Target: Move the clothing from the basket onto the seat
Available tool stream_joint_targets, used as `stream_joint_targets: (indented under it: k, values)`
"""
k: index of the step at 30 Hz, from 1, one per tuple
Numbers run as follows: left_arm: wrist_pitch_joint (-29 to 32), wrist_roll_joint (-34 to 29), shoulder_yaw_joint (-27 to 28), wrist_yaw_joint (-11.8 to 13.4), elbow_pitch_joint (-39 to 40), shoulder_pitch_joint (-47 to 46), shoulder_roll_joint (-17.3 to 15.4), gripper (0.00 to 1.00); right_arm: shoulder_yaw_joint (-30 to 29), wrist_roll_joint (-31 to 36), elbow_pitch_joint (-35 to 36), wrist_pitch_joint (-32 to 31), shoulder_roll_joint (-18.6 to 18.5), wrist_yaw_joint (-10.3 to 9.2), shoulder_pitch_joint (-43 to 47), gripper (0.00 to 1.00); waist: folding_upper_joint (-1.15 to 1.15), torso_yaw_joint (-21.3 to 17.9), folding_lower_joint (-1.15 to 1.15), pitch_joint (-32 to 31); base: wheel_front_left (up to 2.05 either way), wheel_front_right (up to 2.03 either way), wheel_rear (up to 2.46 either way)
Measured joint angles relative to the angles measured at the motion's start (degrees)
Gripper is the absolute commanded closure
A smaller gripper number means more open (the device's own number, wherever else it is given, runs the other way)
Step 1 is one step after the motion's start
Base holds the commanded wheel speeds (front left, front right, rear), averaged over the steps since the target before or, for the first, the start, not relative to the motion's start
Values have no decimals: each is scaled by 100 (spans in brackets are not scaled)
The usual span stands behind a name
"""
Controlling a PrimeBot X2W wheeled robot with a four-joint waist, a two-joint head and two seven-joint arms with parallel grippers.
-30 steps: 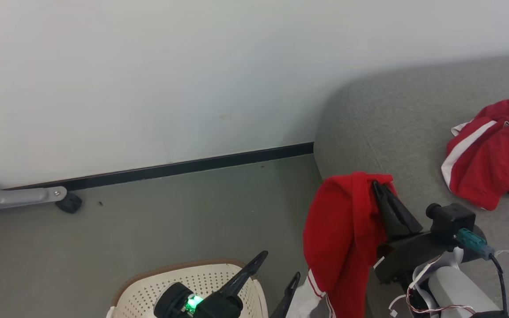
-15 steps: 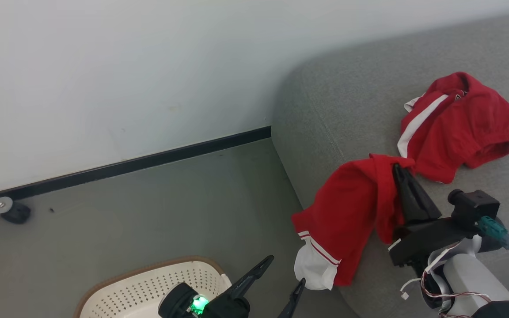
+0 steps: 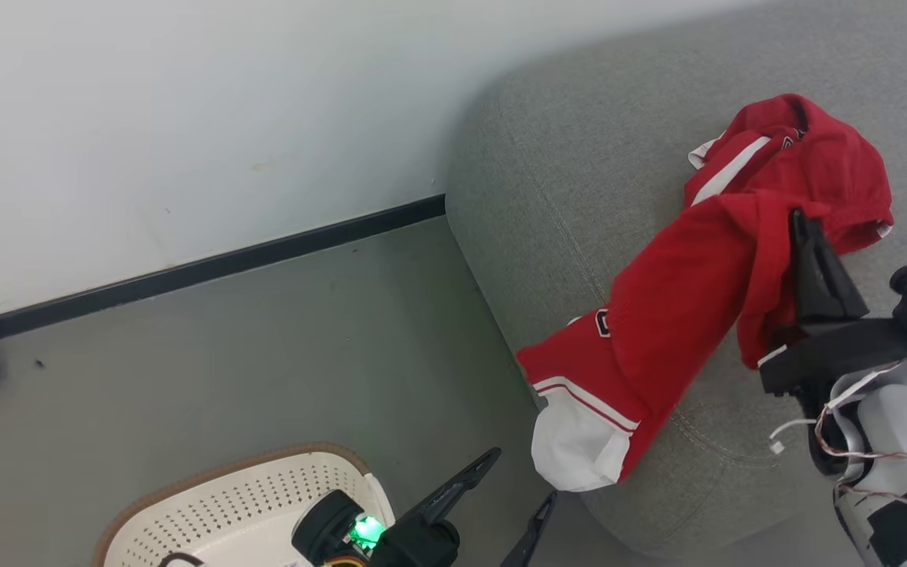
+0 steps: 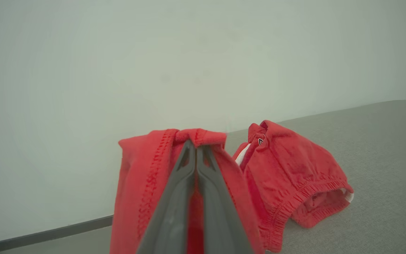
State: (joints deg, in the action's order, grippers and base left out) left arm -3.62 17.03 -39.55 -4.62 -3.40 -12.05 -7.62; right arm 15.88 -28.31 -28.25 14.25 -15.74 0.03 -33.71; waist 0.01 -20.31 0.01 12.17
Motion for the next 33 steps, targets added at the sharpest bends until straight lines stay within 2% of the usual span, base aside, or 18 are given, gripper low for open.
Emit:
stream_joint_targets:
  k: [21, 33]
  values:
    - [153, -47, -164, -100, 70, -314, -12, 0, -813, 9, -1053, 4, -812, 98, -2524, 100, 0, 19, 0, 476, 0, 0, 0]
    - [253, -58, -328, -148, 109, -541, -10, 0, -1171, 13, -1890, 24, -1232, 90, -3349, 100, 0, 144, 0, 917, 0, 0, 0]
